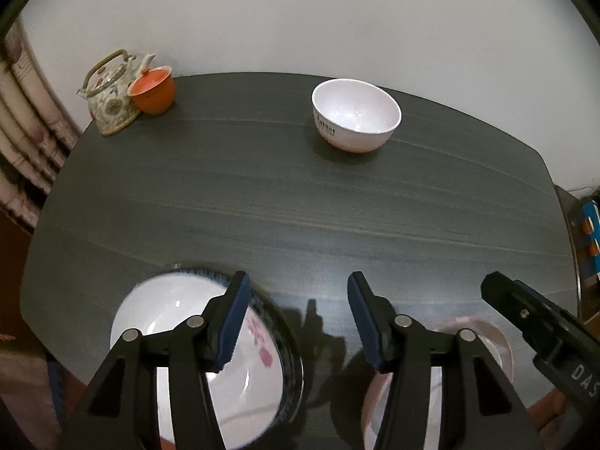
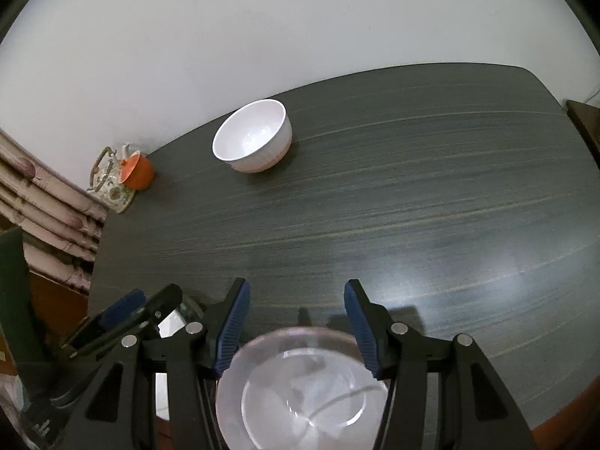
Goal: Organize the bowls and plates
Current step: 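Move the left tool to the small white bowl by the wall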
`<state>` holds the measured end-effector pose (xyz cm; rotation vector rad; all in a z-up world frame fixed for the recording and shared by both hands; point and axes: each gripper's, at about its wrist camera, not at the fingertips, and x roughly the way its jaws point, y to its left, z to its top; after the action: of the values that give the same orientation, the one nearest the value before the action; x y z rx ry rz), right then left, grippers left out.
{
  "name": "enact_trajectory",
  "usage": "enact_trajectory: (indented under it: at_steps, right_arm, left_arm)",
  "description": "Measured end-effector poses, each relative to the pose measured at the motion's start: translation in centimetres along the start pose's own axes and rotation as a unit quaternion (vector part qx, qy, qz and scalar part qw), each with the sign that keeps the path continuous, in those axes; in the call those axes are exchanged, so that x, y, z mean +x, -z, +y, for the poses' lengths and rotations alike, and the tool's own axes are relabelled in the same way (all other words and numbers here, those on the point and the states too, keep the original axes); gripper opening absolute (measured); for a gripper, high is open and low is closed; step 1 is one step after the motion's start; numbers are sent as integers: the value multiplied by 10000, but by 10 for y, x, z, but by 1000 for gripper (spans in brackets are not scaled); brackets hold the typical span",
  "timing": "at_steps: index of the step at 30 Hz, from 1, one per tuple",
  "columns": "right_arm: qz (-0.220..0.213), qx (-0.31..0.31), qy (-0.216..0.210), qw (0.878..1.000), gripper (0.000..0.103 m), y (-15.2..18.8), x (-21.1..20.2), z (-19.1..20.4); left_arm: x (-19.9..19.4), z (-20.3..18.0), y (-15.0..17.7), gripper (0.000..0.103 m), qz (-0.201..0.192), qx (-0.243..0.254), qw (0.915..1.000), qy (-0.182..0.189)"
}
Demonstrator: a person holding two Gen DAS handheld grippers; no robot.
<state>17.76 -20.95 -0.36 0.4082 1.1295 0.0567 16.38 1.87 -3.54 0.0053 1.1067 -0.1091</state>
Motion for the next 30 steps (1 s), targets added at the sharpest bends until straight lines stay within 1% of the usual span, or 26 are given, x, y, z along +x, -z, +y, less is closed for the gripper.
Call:
enact_trajectory:
  at_steps: [3,5,10,14,15,19,22,25,30]
  right_arm:
    - [40,-25,46,10000,54,-19,10,1]
    - [32,-40,64,10000,54,-34,18,1]
    - [68,-47,104,9999,54,-70,35,-1]
    - [52,-108,145,9998,54,-94,48,1]
    - [48,-104,163,9998,54,-101,53,3]
    - [124,-105,290,9994,54,-125,73,5]
    - [212,48,262,9994,54,-136,84,-1]
    - [316,140,342,9988,54,-145,101,-4]
    - [552,316,415,9971,54,-149,125,-12]
  left_arm:
    - [8,4,-12,54,44,56,10000,-1]
    - [15,9,-23,54,98,36,9999,68]
    - [36,25,-59,54,222,-190,9992,277]
    - [52,36,-87,54,266,-347,9984,358]
    - [56,37,-95,54,272,-378,9981,402]
    - [72,42,-124,54,336,-644,9944,770]
    - [86,44,-142,54,414,-820,9914,935]
    - [102,43,-157,53,433,-941,9900,957]
    - [128,35,-171,53,570,-940,9895,939]
